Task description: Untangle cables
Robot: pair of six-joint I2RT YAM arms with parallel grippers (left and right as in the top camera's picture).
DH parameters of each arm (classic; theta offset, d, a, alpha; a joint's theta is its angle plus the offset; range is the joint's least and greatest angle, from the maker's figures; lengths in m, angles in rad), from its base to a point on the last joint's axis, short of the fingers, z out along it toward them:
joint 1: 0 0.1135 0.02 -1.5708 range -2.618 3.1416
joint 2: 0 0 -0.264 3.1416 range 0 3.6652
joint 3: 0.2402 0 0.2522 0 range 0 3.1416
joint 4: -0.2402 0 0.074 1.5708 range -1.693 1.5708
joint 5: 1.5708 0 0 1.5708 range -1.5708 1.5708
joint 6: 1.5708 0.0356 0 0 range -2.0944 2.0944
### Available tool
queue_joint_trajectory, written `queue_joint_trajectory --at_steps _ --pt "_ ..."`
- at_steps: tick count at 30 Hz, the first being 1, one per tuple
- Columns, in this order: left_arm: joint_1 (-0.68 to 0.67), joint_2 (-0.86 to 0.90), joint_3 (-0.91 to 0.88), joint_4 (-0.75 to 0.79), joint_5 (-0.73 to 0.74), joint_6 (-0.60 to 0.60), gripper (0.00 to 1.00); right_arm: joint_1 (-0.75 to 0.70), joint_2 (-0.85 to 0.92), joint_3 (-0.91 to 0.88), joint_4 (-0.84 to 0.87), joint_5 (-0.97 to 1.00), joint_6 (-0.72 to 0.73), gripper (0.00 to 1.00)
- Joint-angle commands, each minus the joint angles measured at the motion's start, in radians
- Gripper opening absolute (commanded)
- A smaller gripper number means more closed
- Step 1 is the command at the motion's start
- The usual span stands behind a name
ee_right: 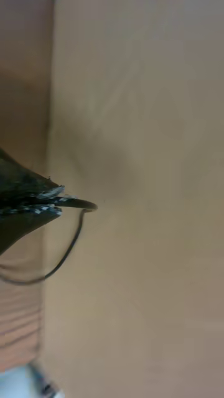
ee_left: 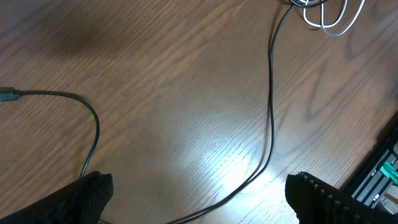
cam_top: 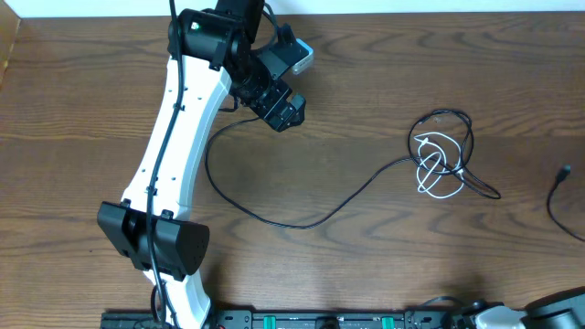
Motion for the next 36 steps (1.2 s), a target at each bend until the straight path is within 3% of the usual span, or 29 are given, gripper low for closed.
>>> queue_joint_trajectory --at_steps 1,2,3,5,6,7,19,30,36 --pt "0.004 0.000 -0.004 -0.006 0.017 -0.003 0.94 -0.006 0.034 0.014 -0.003 -0.071 -0.016 0.07" --pt "0.004 0.000 -0.004 -0.006 0.017 -0.005 0.93 -0.005 0.034 0.014 0.004 -0.102 -0.016 0.21" --pt "0.004 0.000 -0.004 -0.006 0.016 -0.006 0.93 -0.003 0.034 0.014 0.018 -0.137 -0.016 0.43" --pt "0.004 0.000 -0.004 -0.006 0.016 -0.005 0.93 0.005 0.033 0.014 0.052 -0.191 -0.016 0.72" --pt "0.004 0.000 -0.004 -0.006 0.016 -0.005 0.94 0.009 0.032 0.014 0.060 -0.209 -0.016 0.96" --pt "0.004 0.000 -0.004 -0.006 0.016 -0.005 0.93 0.013 0.032 0.014 0.061 -0.211 -0.015 0.99" --pt "0.004 0.000 -0.004 -0.005 0.016 -0.005 0.93 0.015 0.032 0.014 0.046 -0.311 0.051 0.99" --pt "0.004 0.000 -0.004 -0.001 0.016 -0.005 0.93 0.146 0.029 0.014 0.164 -0.813 0.129 0.99" --pt "0.004 0.000 -0.004 -0.002 0.016 -0.005 0.93 0.275 0.011 0.014 0.144 -0.951 0.129 0.99"
